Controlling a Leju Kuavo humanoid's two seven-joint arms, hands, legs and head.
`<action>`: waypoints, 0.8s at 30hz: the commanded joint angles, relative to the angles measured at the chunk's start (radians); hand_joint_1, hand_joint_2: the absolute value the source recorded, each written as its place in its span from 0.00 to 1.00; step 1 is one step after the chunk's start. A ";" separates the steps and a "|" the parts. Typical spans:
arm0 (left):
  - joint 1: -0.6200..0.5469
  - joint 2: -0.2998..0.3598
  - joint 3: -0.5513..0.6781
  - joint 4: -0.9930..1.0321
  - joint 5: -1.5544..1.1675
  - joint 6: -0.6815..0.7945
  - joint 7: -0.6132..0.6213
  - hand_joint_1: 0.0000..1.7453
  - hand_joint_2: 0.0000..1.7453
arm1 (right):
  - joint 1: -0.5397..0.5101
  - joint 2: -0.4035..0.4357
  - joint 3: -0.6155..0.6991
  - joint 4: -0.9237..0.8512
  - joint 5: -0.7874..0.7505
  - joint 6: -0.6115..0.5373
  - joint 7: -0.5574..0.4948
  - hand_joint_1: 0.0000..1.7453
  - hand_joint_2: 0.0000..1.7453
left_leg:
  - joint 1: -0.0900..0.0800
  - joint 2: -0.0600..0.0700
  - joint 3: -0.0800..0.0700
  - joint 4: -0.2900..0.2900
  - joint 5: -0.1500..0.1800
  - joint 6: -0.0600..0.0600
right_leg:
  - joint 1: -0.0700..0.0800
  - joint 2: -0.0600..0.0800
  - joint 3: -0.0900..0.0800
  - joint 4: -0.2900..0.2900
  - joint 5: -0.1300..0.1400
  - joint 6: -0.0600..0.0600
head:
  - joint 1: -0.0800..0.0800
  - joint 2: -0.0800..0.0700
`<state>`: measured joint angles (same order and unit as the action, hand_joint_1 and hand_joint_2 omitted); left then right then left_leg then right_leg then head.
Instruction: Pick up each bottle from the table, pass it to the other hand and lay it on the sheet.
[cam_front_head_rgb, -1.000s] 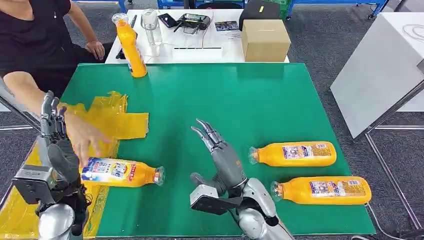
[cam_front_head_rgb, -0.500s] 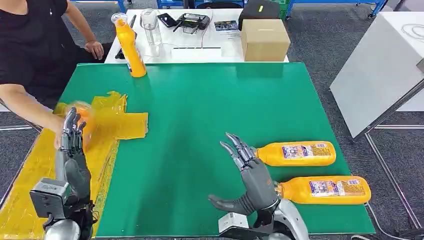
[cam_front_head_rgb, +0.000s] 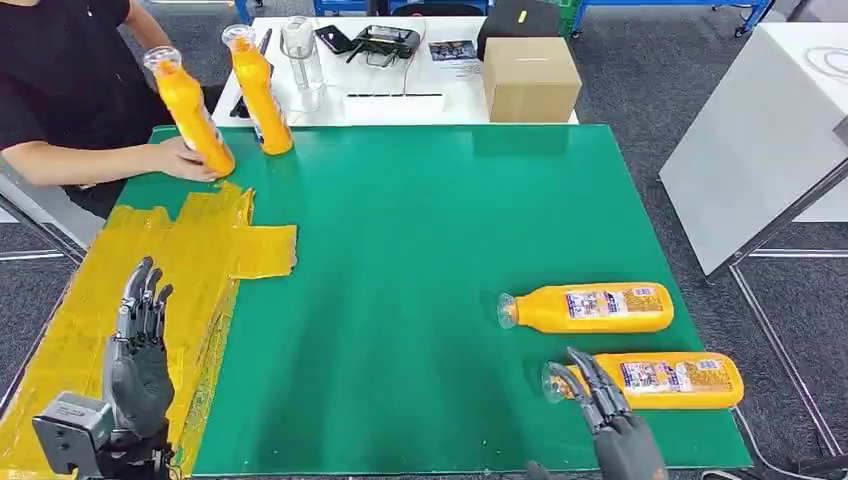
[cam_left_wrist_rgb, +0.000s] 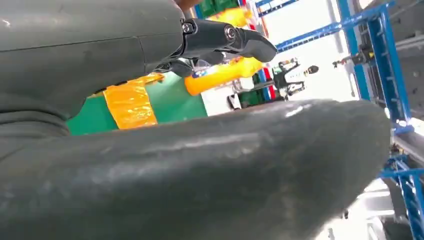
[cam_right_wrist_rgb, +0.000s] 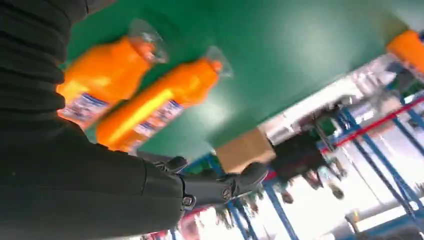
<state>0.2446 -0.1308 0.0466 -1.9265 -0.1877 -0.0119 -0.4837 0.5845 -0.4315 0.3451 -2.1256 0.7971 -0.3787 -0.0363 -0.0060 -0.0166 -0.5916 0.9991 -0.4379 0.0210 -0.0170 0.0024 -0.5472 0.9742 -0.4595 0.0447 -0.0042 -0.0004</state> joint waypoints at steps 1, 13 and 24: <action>-0.030 0.034 0.037 0.076 -0.002 -0.012 0.009 0.00 0.00 | 0.114 0.238 -0.528 -0.004 -0.103 0.325 -0.279 0.00 1.00 | 0.001 -0.002 0.004 -0.001 -0.001 -0.001 | 0.001 -0.003 0.003 -0.002 -0.002 0.000 | 0.000 0.000; -0.068 0.054 0.039 0.112 0.018 -0.043 0.023 0.00 0.00 | -0.072 0.392 -0.867 0.133 0.034 0.664 -0.395 0.00 1.00 | 0.002 0.001 0.008 -0.002 -0.001 0.000 | 0.002 -0.001 0.012 -0.003 -0.001 0.001 | 0.000 0.000; -0.131 0.076 0.023 0.172 0.044 -0.074 0.037 0.00 0.00 | -0.214 0.290 -0.926 0.355 0.101 0.700 -0.344 0.00 1.00 | 0.001 0.002 0.007 -0.002 -0.001 0.000 | 0.001 0.001 0.012 -0.003 0.000 0.002 | 0.000 0.000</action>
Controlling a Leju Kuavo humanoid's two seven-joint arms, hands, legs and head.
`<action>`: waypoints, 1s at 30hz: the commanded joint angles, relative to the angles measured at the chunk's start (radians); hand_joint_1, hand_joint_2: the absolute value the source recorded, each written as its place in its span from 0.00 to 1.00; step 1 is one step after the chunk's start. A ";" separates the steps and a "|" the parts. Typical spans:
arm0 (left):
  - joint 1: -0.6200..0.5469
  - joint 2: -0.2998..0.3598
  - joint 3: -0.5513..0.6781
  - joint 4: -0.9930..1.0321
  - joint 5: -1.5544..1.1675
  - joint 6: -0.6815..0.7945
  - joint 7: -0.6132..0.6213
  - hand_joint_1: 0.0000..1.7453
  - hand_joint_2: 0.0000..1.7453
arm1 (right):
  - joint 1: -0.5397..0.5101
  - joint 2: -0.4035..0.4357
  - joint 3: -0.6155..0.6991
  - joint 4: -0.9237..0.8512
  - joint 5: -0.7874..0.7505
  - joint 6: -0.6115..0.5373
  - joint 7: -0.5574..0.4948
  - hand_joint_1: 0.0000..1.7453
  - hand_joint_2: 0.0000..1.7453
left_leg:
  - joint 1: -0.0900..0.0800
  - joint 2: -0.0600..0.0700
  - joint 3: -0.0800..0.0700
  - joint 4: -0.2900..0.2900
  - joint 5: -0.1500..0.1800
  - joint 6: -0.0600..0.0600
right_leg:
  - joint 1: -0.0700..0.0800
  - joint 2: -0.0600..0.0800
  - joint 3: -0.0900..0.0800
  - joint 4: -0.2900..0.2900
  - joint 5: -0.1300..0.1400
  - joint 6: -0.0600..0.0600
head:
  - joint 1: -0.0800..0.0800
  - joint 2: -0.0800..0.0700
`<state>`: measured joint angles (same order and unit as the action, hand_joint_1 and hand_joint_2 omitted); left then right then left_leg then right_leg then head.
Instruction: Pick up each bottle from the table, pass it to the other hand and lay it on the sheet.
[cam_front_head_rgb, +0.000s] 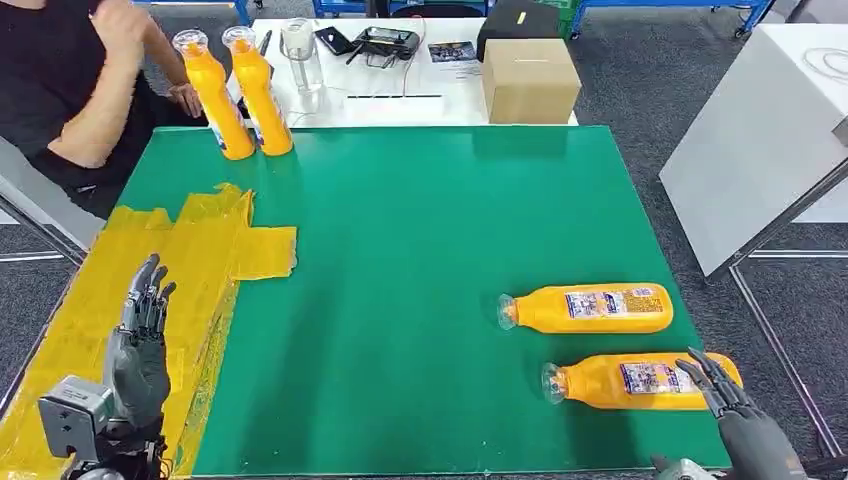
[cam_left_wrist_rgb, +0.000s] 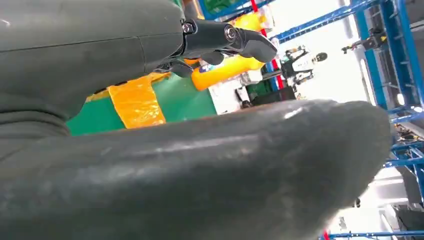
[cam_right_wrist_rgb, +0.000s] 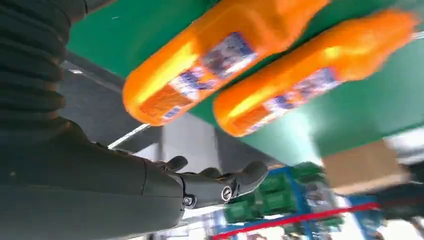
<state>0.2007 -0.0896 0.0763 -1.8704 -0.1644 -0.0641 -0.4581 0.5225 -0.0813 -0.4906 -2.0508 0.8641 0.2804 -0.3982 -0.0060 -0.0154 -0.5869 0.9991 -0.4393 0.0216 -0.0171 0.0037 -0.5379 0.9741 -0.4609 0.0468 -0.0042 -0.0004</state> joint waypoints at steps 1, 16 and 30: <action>-0.093 0.036 -0.010 0.121 0.020 -0.023 0.012 0.00 0.00 | -0.154 -0.065 -0.089 0.285 0.037 0.048 0.018 0.00 1.00 | 0.002 0.002 0.005 -0.003 0.000 -0.001 | 0.002 0.000 0.007 -0.005 0.001 -0.001 | 0.000 0.000; -0.127 0.046 -0.018 0.150 0.035 -0.033 0.014 0.00 0.00 | -0.120 -0.115 0.029 0.293 0.076 0.043 0.066 0.00 1.00 | 0.002 0.000 0.005 -0.001 0.000 -0.001 | 0.003 -0.001 0.009 -0.004 0.001 -0.001 | 0.000 0.000; -0.160 0.051 -0.032 0.177 0.049 -0.045 0.018 0.00 0.00 | -0.154 -0.311 0.218 0.359 0.023 -0.020 0.181 0.00 1.00 | 0.002 0.002 0.005 -0.001 -0.001 -0.001 | 0.002 0.001 0.010 -0.003 0.001 -0.001 | 0.000 0.000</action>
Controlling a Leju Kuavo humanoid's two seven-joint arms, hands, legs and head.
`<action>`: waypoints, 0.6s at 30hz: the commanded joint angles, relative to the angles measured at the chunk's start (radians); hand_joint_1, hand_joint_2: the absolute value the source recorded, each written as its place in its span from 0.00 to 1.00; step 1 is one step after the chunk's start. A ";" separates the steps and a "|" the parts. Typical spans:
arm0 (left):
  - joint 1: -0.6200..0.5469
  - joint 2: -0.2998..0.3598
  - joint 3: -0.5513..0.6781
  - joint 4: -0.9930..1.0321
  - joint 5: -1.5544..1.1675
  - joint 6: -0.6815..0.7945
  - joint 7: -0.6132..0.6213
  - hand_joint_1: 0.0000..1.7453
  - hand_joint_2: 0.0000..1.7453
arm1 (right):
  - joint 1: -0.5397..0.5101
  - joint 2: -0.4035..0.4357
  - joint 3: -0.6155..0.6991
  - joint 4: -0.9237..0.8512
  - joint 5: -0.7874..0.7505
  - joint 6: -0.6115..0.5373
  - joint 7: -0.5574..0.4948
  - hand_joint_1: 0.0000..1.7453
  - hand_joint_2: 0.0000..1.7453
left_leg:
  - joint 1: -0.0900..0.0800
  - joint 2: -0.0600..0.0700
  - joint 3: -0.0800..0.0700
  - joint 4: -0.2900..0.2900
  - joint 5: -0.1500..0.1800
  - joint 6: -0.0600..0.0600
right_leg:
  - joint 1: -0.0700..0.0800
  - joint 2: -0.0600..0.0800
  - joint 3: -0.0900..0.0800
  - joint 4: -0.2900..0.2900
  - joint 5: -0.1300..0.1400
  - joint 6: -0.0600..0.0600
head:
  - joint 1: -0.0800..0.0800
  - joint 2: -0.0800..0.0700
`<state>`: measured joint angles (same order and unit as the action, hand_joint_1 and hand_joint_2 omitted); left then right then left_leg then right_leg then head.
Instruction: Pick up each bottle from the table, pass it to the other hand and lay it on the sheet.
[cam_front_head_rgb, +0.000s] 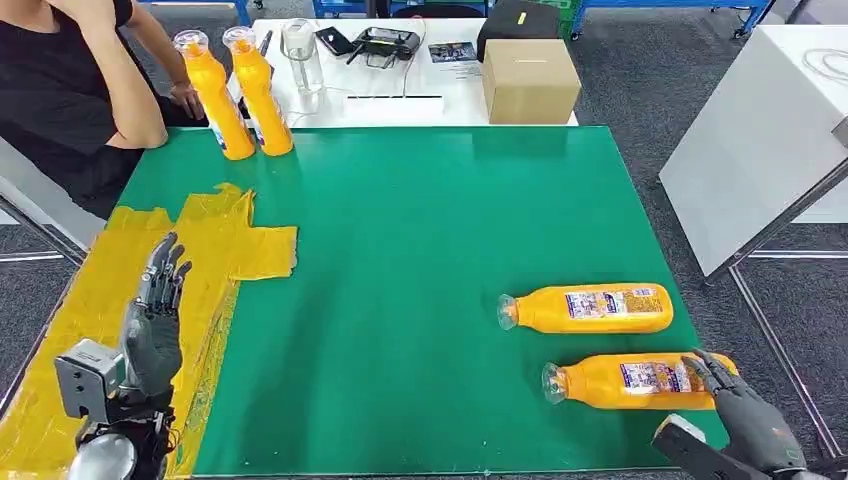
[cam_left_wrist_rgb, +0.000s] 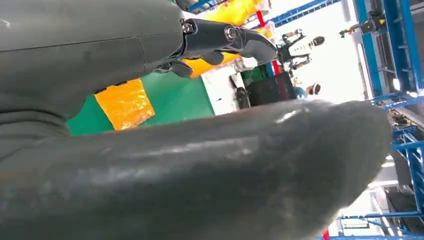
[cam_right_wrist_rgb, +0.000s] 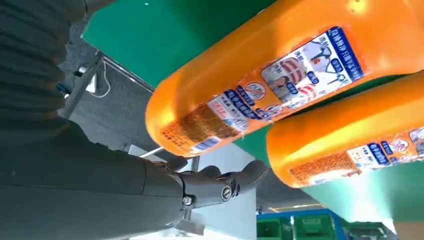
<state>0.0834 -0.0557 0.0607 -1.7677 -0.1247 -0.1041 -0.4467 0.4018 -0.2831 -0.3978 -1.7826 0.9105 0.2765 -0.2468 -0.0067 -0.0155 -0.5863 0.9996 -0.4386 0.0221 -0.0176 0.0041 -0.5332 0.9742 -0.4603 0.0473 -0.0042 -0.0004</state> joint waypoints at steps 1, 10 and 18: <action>-0.047 0.018 -0.018 0.079 0.009 -0.005 0.007 0.00 0.00 | -0.041 -0.127 0.136 0.099 -0.026 -0.017 0.034 0.00 1.00 | 0.002 0.002 0.003 -0.001 -0.001 -0.001 | 0.002 0.001 0.004 -0.003 0.000 -0.002 | 0.000 0.000; -0.060 0.024 -0.022 0.086 0.013 -0.010 0.008 0.00 0.00 | -0.084 -0.215 0.193 0.127 -0.070 -0.006 0.066 0.00 1.00 | 0.002 0.003 0.004 -0.001 -0.001 -0.001 | 0.002 0.001 0.004 -0.003 0.001 -0.002 | 0.000 0.000; -0.083 0.040 -0.013 0.100 0.043 -0.024 0.010 0.00 0.00 | -0.060 -0.385 0.295 0.133 -0.202 0.016 0.149 0.00 1.00 | 0.002 0.001 0.003 -0.001 0.000 -0.001 | 0.002 0.000 0.003 -0.003 0.000 -0.001 | 0.000 0.000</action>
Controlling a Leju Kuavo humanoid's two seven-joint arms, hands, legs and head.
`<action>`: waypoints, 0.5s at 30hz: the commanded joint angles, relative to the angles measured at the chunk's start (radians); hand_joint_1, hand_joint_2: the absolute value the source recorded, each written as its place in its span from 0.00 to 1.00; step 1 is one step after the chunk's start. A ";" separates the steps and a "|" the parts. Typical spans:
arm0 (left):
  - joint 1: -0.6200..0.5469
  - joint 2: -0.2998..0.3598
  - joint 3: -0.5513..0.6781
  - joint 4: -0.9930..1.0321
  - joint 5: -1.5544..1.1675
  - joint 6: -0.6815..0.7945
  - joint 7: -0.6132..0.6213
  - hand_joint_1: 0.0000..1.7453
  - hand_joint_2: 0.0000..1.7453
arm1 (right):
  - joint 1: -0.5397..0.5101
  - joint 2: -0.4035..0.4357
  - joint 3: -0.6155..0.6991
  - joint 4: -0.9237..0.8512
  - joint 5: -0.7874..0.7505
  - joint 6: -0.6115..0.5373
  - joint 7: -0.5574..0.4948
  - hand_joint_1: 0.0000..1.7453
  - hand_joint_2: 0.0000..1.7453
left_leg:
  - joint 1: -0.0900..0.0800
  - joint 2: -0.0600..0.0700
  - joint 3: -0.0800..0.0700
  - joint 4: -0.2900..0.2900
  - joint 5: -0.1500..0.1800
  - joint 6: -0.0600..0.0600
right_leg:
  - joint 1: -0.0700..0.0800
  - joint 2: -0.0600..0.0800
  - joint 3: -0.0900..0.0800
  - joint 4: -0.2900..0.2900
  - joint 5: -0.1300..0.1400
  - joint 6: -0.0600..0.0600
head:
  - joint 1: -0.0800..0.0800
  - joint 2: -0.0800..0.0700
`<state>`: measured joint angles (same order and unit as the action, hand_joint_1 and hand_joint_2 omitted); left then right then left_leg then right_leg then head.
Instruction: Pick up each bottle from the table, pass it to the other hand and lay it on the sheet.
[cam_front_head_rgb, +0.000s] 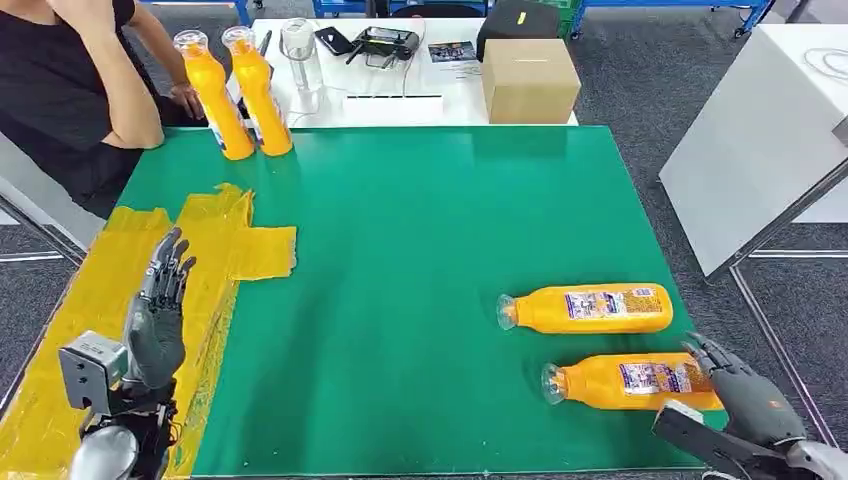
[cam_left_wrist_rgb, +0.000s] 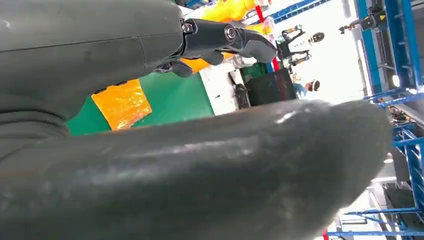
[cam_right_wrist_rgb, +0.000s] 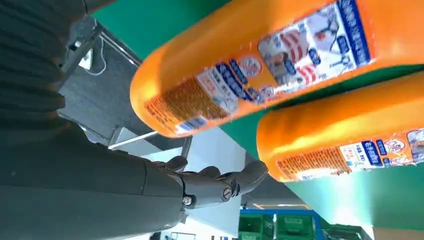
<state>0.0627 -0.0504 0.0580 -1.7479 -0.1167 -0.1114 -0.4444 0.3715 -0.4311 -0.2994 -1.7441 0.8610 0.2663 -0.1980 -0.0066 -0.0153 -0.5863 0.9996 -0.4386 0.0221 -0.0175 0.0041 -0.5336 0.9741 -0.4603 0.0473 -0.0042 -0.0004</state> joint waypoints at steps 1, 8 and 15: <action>-0.062 0.034 -0.011 0.080 0.035 -0.017 0.008 0.00 0.00 | -0.030 -0.237 0.196 0.095 -0.153 0.026 0.100 0.00 1.00 | 0.002 0.000 0.002 -0.001 0.000 -0.001 | 0.002 -0.001 0.003 -0.002 0.000 -0.001 | 0.000 0.000; -0.072 0.036 -0.018 0.090 0.037 -0.020 0.008 0.00 0.00 | -0.041 -0.275 0.243 0.115 -0.167 0.042 0.109 0.00 1.00 | 0.002 0.001 0.004 -0.001 -0.001 -0.002 | 0.002 0.000 0.005 -0.004 0.000 -0.002 | 0.000 0.000; -0.092 0.042 -0.028 0.116 0.052 -0.026 0.008 0.00 1.00 | -0.086 -0.327 0.348 0.184 -0.209 0.045 0.145 0.00 1.00 | 0.002 0.001 0.004 -0.001 -0.001 -0.001 | 0.003 0.000 0.006 -0.004 0.001 -0.002 | 0.000 0.000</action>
<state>0.0227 -0.0286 0.0572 -1.7193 -0.0797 -0.1316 -0.4410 0.3496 -0.7184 -0.0999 -1.6792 0.6794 0.3048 -0.0725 -0.0067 -0.0154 -0.5863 0.9999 -0.4386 0.0222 -0.0177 0.0041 -0.5335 0.9742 -0.4603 0.0474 -0.0046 -0.0004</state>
